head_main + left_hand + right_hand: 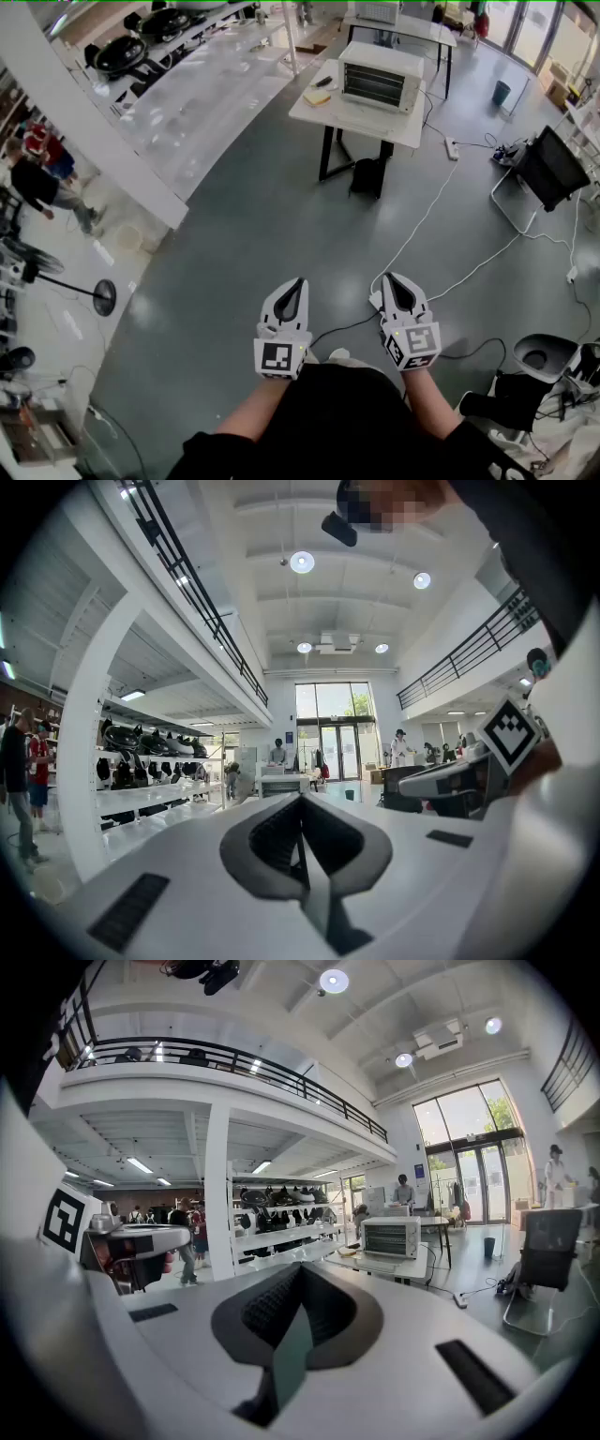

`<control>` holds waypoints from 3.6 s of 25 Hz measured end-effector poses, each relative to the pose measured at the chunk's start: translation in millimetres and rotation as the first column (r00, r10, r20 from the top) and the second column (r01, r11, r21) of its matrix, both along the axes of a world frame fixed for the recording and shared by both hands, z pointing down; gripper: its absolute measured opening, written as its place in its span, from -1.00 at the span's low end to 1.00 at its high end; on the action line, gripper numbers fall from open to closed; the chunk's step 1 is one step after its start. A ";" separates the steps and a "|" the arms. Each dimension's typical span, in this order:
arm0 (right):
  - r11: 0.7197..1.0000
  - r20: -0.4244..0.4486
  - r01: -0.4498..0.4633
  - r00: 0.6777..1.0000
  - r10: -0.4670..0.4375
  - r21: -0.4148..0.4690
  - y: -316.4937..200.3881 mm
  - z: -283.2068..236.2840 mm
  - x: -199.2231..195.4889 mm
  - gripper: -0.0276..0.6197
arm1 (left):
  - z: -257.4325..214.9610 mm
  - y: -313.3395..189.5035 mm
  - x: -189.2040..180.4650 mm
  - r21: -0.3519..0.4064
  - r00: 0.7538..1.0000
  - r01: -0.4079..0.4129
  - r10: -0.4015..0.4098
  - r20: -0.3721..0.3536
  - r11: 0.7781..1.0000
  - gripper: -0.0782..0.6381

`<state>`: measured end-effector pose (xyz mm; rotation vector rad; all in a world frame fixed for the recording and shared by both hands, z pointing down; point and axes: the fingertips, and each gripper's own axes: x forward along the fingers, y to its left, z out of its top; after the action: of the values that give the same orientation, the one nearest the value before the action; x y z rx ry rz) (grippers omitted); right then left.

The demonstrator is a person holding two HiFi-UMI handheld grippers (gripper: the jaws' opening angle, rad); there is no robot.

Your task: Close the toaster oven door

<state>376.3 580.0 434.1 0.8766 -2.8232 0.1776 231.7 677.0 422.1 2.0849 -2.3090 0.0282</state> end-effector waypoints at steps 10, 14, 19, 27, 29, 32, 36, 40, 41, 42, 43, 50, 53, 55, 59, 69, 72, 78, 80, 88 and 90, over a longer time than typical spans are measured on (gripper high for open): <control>0.999 0.061 -0.008 0.998 0.005 0.045 2.3 -18.2 7.8 -0.85 | 5.8 -4.5 -9.0 0.025 0.997 -0.003 0.005 -0.083 1.000 -0.73; 0.999 0.074 -0.002 0.997 -0.001 0.050 3.1 -20.2 13.5 -0.85 | 1.6 -0.9 -24.6 0.030 0.997 0.043 -0.041 -0.068 0.999 -0.73; 0.997 0.030 -0.054 0.998 0.053 0.050 4.5 -4.5 18.2 -0.85 | 0.0 7.3 -35.8 0.025 0.997 0.069 -0.068 -0.047 0.997 -0.73; 0.999 -0.015 -0.039 0.999 0.039 -0.007 0.4 26.3 -6.2 -0.85 | 12.7 -7.2 -56.5 0.014 0.998 0.054 -0.054 -0.033 0.998 -0.73; 0.999 -0.032 -0.037 0.999 0.037 -0.007 -6.4 30.3 -18.0 -0.85 | 16.3 -17.8 -66.1 0.017 0.999 0.036 -0.035 -0.031 0.999 -0.73; 0.999 -0.061 -0.039 0.997 0.038 -0.011 -24.6 37.2 -39.2 -0.85 | 22.9 -40.7 -83.8 0.037 0.999 0.003 -0.001 -0.049 0.999 -0.73; 0.998 -0.104 -0.051 0.993 0.048 -0.025 -57.1 49.4 -66.1 -0.85 | 36.5 -82.3 -115.1 0.023 0.998 -0.014 0.015 -0.065 1.000 -0.73; 0.995 -0.106 -0.084 0.991 0.077 -0.061 -111.8 58.7 -100.8 -0.85 | 55.8 -135.6 -151.8 -0.008 0.996 -0.047 0.046 -0.077 0.999 -0.73; 0.991 -0.097 -0.102 0.991 0.094 -0.082 -127.5 59.3 -109.2 -0.85 | 58.1 -151.3 -160.8 -0.014 0.994 -0.060 0.058 -0.093 0.998 -0.73; 0.988 -0.095 -0.121 0.989 0.113 -0.093 -141.7 58.6 -117.0 -0.85 | 57.6 -166.2 -168.7 -0.014 0.991 -0.077 0.075 -0.108 0.997 -0.73; 0.987 -0.102 -0.137 0.986 0.128 -0.089 -154.8 57.0 -125.1 -0.85 | 55.3 -180.3 -176.5 -0.011 0.989 -0.097 0.095 -0.113 0.995 -0.73; 0.984 -0.121 -0.170 0.979 0.163 -0.053 -219.3 41.6 -193.5 -0.85 | 35.7 -248.7 -236.4 0.033 0.983 -0.150 0.152 -0.103 0.988 -0.73; 0.984 -0.134 -0.170 0.978 0.162 -0.049 -234.3 38.7 -226.2 -0.85 | 32.0 -267.3 -260.2 0.041 0.979 -0.170 0.174 -0.109 0.985 -0.73; 0.985 -0.142 -0.165 0.977 0.157 -0.050 -240.9 38.8 -249.0 -0.85 | 32.2 -277.8 -279.7 0.047 0.975 -0.179 0.184 -0.125 0.983 -0.73; 0.987 -0.165 -0.158 0.975 0.149 -0.041 -255.2 45.1 -282.9 -0.85 | 37.2 -295.0 -316.0 0.060 0.972 -0.188 0.195 -0.133 0.980 -0.73; 0.982 -0.180 -0.185 0.968 0.174 -0.046 -286.1 53.6 -331.2 -0.85 | 48.1 -329.7 -397.6 0.055 0.974 -0.161 0.167 -0.151 0.985 -0.73; 0.991 -0.167 -0.127 0.979 0.119 -0.038 -282.4 54.5 -346.0 -0.85 | 42.5 -334.4 -403.1 0.068 0.975 -0.169 0.177 -0.137 0.983 -0.73; 0.993 -0.188 -0.116 0.976 0.110 -0.022 -287.6 53.2 -357.0 -0.85 | 47.1 -324.1 -399.7 0.068 0.974 -0.146 0.155 -0.168 0.987 -0.73; 0.994 -0.197 -0.112 0.974 0.108 -0.008 -291.1 52.9 -356.2 -0.85 | 53.3 -320.5 -396.1 0.053 0.970 -0.131 0.139 -0.200 0.990 -0.73; 0.998 -0.157 -0.055 0.986 0.052 -0.012 -327.9 58.2 -362.4 -0.85 | 57.1 -345.9 -392.2 0.030 0.969 -0.077 0.082 -0.235 0.997 -0.73; 0.999 -0.131 -0.053 0.990 0.052 -0.002 -353.4 55.5 -365.2 -0.85 | 56.7 -369.5 -394.8 0.031 0.975 -0.071 0.076 -0.209 0.997 -0.73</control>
<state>11.1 226.6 489.6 0.9269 -2.6793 0.1304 -163.0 307.4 478.9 2.0701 -2.1203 -0.2087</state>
